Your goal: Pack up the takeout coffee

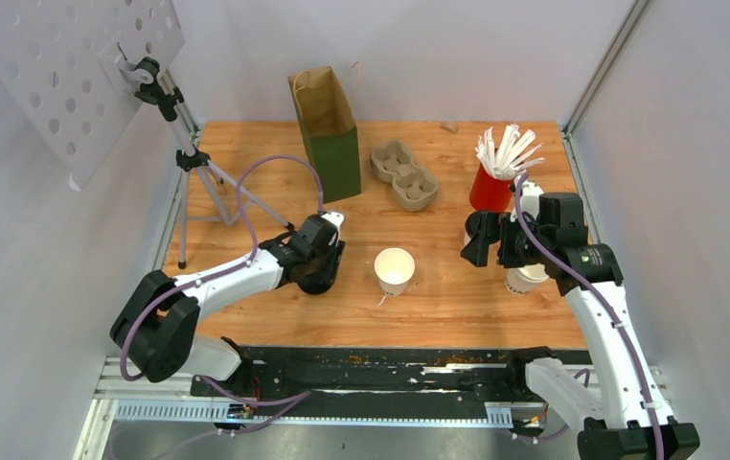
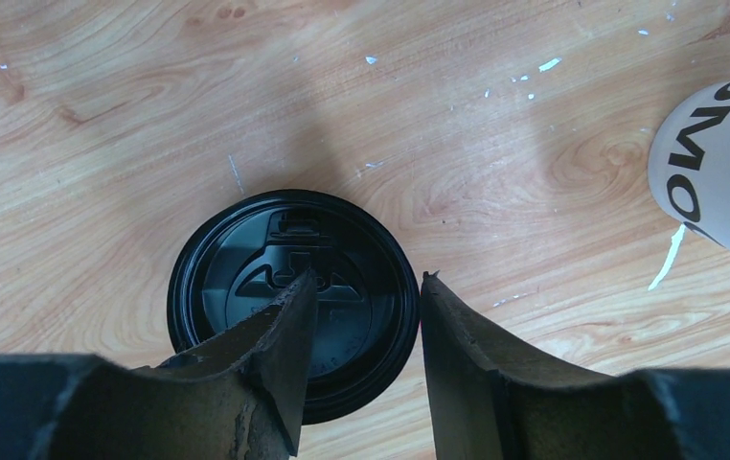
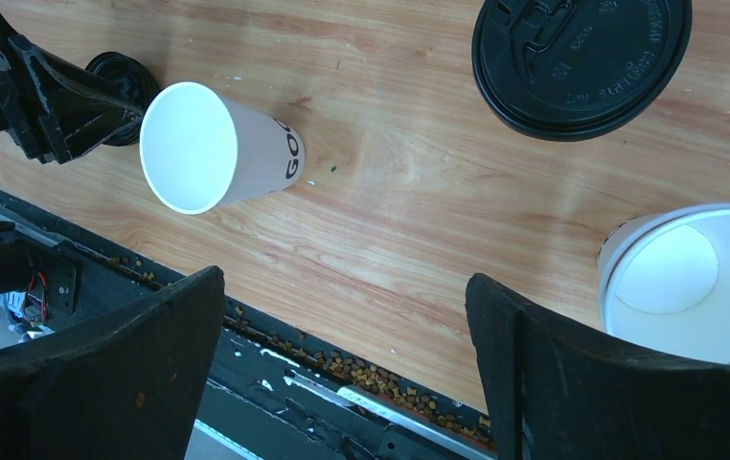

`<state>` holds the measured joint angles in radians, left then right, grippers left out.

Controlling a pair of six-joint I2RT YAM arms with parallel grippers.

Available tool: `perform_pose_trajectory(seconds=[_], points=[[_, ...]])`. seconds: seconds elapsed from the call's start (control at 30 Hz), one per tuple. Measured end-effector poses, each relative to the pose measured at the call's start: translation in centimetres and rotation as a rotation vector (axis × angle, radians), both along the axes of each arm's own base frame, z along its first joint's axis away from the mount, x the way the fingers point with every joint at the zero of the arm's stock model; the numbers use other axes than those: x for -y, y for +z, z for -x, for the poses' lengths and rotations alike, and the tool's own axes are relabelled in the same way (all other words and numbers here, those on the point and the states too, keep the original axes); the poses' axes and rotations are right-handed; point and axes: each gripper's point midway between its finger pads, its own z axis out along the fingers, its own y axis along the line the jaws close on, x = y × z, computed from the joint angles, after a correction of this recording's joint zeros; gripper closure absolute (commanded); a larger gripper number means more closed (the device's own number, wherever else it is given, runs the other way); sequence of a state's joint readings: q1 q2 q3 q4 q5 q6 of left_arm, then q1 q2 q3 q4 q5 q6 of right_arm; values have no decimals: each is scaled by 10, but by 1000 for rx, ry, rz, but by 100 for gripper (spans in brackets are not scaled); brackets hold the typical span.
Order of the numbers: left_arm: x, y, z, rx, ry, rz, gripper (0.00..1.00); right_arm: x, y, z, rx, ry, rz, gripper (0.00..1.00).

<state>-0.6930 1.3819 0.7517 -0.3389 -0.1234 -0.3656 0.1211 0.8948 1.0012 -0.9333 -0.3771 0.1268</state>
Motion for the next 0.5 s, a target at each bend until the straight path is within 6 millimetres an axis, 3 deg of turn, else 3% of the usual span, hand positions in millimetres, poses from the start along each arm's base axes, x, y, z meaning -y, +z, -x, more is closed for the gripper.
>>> perform_pose_trajectory(seconds=[0.27,0.5], points=[[5,10,0,6,-5,30,47,-3,1,-1,10,21,-8,6],[8,10,-3,2,-7,32,55,-5,-2,-2,1,35,-12,7]])
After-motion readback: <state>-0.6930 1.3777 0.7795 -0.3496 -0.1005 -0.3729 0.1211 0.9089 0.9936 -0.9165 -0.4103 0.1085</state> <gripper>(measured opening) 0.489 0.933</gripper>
